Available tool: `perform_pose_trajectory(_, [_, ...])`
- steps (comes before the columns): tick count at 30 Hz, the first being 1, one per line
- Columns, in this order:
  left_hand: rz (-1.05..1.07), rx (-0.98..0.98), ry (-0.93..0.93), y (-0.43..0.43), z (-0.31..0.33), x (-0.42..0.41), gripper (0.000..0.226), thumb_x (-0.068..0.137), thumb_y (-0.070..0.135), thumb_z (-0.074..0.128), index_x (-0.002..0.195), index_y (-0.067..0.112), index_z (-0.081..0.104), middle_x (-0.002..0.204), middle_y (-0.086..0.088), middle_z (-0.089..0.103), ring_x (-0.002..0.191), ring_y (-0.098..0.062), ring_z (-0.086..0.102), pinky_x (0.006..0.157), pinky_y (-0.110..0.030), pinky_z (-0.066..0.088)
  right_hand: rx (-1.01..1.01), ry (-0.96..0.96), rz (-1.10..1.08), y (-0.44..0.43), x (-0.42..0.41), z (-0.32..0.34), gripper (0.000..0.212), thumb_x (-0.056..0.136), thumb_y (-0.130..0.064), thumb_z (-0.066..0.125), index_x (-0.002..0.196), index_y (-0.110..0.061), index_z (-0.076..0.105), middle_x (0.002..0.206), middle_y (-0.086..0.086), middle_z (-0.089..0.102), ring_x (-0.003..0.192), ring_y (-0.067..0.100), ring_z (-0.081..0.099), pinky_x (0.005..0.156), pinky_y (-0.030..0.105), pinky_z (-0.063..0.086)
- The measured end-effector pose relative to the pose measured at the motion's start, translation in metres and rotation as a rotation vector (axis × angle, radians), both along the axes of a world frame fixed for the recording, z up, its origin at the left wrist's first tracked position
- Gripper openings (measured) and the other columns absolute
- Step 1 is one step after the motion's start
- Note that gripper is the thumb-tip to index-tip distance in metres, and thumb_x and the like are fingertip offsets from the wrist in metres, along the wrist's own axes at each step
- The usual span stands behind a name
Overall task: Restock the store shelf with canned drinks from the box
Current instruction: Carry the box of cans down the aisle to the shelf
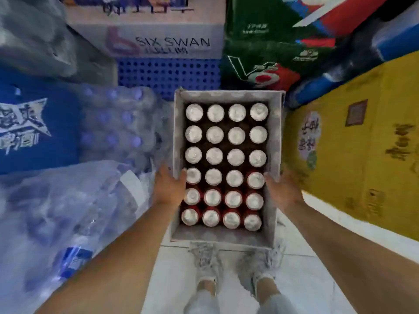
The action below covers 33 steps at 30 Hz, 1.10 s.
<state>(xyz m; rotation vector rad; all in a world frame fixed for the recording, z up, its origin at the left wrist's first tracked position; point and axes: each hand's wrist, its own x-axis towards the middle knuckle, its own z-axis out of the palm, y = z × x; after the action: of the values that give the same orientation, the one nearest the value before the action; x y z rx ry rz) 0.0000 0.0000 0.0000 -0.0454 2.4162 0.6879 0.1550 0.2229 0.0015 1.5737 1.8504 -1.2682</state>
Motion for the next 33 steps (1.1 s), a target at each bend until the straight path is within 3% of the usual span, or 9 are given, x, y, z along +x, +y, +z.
perform_pose_trajectory(2, [0.028, 0.02, -0.043, 0.004, -0.012, -0.007, 0.052, 0.091, 0.037, 0.058, 0.139, 0.02, 0.045, 0.13, -0.009, 0.059, 0.119, -0.028, 0.055, 0.104, -0.041, 0.043, 0.054, 0.095, -0.026, 0.004, -0.003, -0.017, 0.063, 0.093, -0.041, 0.055, 0.146, -0.017, 0.031, 0.144, 0.006, 0.047, 0.13, 0.03, 0.047, 0.108, 0.039, 0.038])
perform_pose_trajectory(5, [0.096, -0.003, -0.14, 0.008, -0.03, -0.013, 0.04, 0.094, 0.035, 0.058, 0.13, 0.018, 0.052, 0.12, -0.005, 0.063, 0.113, -0.025, 0.058, 0.095, -0.029, 0.041, 0.096, 0.082, -0.075, 0.009, -0.005, -0.039, 0.055, 0.092, -0.037, 0.059, 0.138, -0.012, 0.042, 0.135, 0.007, 0.055, 0.123, 0.027, 0.052, 0.102, 0.031, 0.039])
perform_pose_trajectory(8, [0.16, 0.041, -0.183, 0.011, -0.043, -0.017, 0.038, 0.093, 0.035, 0.058, 0.127, 0.019, 0.052, 0.114, -0.005, 0.064, 0.107, -0.027, 0.06, 0.094, -0.034, 0.045, 0.125, 0.058, -0.073, 0.014, -0.007, -0.055, 0.053, 0.09, -0.04, 0.061, 0.132, -0.011, 0.048, 0.129, 0.01, 0.06, 0.12, 0.03, 0.056, 0.102, 0.037, 0.043])
perform_pose_trajectory(11, [0.302, 0.11, -0.21, 0.015, -0.06, -0.018, 0.046, 0.092, 0.026, 0.063, 0.133, 0.011, 0.049, 0.122, -0.018, 0.062, 0.112, -0.035, 0.061, 0.101, -0.045, 0.047, 0.138, 0.068, -0.09, 0.016, 0.0, -0.069, 0.046, 0.09, -0.035, 0.062, 0.129, -0.012, 0.052, 0.121, 0.008, 0.065, 0.113, 0.029, 0.059, 0.093, 0.028, 0.042])
perform_pose_trajectory(13, [0.405, 0.121, -0.183, 0.02, -0.067, -0.02, 0.042, 0.09, 0.01, 0.066, 0.129, -0.001, 0.053, 0.12, -0.028, 0.062, 0.112, -0.04, 0.061, 0.099, -0.044, 0.046, 0.159, 0.089, -0.086, 0.015, 0.003, -0.074, 0.043, 0.091, -0.031, 0.062, 0.128, -0.011, 0.054, 0.118, 0.007, 0.066, 0.111, 0.027, 0.06, 0.088, 0.025, 0.039])
perform_pose_trajectory(15, [0.427, 0.118, -0.172, 0.019, -0.072, -0.02, 0.039, 0.089, 0.008, 0.067, 0.125, -0.004, 0.057, 0.116, -0.025, 0.066, 0.108, -0.037, 0.064, 0.095, -0.038, 0.048, 0.201, 0.108, -0.055, 0.015, 0.004, -0.077, 0.04, 0.092, -0.027, 0.061, 0.127, -0.009, 0.055, 0.118, 0.01, 0.066, 0.112, 0.029, 0.06, 0.091, 0.028, 0.042])
perform_pose_trajectory(25, [0.267, 0.052, -0.12, 0.002, -0.072, -0.015, 0.044, 0.093, 0.039, 0.054, 0.126, 0.01, 0.05, 0.11, -0.023, 0.064, 0.104, -0.04, 0.063, 0.096, -0.051, 0.051, 0.271, 0.116, -0.003, 0.017, 0.009, -0.073, 0.029, 0.093, -0.011, 0.057, 0.119, 0.002, 0.059, 0.114, 0.022, 0.066, 0.109, 0.037, 0.061, 0.093, 0.036, 0.045])
perform_pose_trajectory(30, [0.15, 0.026, -0.074, 0.0, -0.048, -0.008, 0.038, 0.097, 0.035, 0.05, 0.126, 0.01, 0.053, 0.114, -0.017, 0.065, 0.108, -0.035, 0.061, 0.099, -0.045, 0.048, 0.315, 0.138, 0.013, 0.013, 0.014, -0.059, 0.029, 0.093, -0.011, 0.058, 0.118, 0.003, 0.058, 0.113, 0.023, 0.066, 0.108, 0.037, 0.061, 0.092, 0.036, 0.045])
perform_pose_trajectory(33, [0.124, 0.022, -0.007, 0.002, -0.025, -0.001, 0.032, 0.099, 0.02, 0.052, 0.126, 0.004, 0.059, 0.112, -0.016, 0.068, 0.107, -0.03, 0.062, 0.092, -0.029, 0.046, 0.322, 0.12, 0.037, 0.011, 0.02, -0.042, 0.028, 0.093, -0.013, 0.057, 0.117, 0.003, 0.057, 0.112, 0.025, 0.065, 0.105, 0.04, 0.061, 0.091, 0.042, 0.048])
